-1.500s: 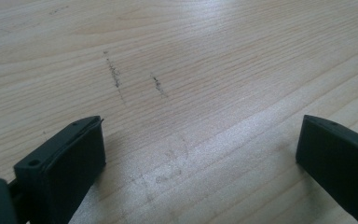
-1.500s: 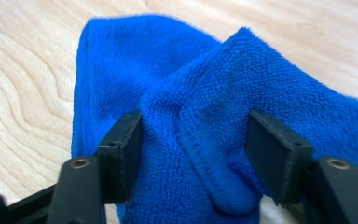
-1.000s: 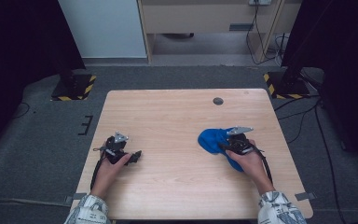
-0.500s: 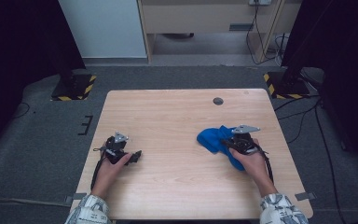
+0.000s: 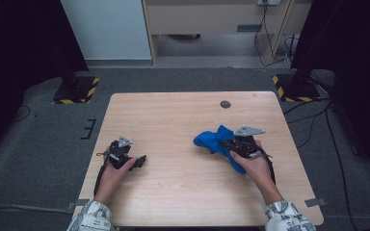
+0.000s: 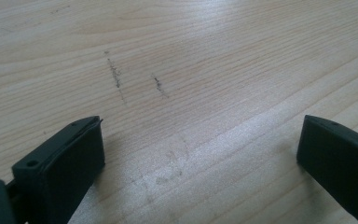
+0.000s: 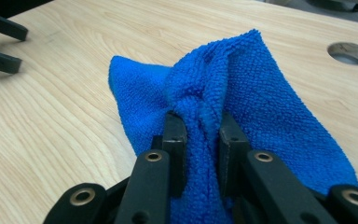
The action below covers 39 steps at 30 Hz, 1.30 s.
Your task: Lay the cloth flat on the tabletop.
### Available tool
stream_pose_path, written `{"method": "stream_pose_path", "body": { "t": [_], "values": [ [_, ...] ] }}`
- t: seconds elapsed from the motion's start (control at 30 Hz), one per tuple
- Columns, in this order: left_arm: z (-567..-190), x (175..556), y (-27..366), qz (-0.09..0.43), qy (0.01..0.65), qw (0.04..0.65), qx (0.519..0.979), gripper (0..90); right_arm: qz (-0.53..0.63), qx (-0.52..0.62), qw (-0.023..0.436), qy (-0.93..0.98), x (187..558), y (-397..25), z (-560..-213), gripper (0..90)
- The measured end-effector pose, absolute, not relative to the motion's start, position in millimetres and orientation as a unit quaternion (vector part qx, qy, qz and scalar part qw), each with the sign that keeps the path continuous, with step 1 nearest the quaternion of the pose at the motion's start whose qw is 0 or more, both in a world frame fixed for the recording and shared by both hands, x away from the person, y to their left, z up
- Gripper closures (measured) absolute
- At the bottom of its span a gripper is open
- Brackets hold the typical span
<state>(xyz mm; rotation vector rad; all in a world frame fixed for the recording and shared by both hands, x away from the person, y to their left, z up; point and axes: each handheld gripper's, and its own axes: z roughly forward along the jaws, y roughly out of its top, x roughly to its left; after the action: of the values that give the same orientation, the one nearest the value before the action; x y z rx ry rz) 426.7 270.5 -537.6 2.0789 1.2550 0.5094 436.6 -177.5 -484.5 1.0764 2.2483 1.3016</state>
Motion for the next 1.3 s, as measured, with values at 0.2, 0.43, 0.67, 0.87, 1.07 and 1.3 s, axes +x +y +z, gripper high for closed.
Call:
{"method": "stream_pose_path", "body": {
  "t": [0.2, 0.43, 0.67, 0.87, 1.07, 1.3],
  "values": [
    [-538, 427, 271, 0.194, 0.478, 0.324, 0.793, 0.0, 0.464, 0.369, 0.161, 0.789, 439, -161, -474, 77.5],
    [-538, 427, 271, 0.194, 0.478, 0.324, 0.793, 0.0, 0.470, 0.360, 0.162, 0.790, 440, -140, -462, 77.4],
    [-538, 427, 271, 0.193, 0.477, 0.324, 0.794, 0.0, 0.468, 0.336, 0.160, 0.802, 439, -111, -457, 77.3],
    [-537, 428, 271, 0.193, 0.477, 0.324, 0.794, 0.0, 0.458, 0.313, 0.156, 0.817, 437, -87, -463, 77.0],
    [-537, 428, 271, 0.193, 0.477, 0.323, 0.794, 0.0, 0.434, 0.295, 0.148, 0.838, 432, -68, -482, 76.6],
    [-537, 428, 271, 0.193, 0.477, 0.323, 0.794, 0.0, 0.412, 0.280, 0.130, 0.857, 423, -63, -504, 74.9]
  ]
}}
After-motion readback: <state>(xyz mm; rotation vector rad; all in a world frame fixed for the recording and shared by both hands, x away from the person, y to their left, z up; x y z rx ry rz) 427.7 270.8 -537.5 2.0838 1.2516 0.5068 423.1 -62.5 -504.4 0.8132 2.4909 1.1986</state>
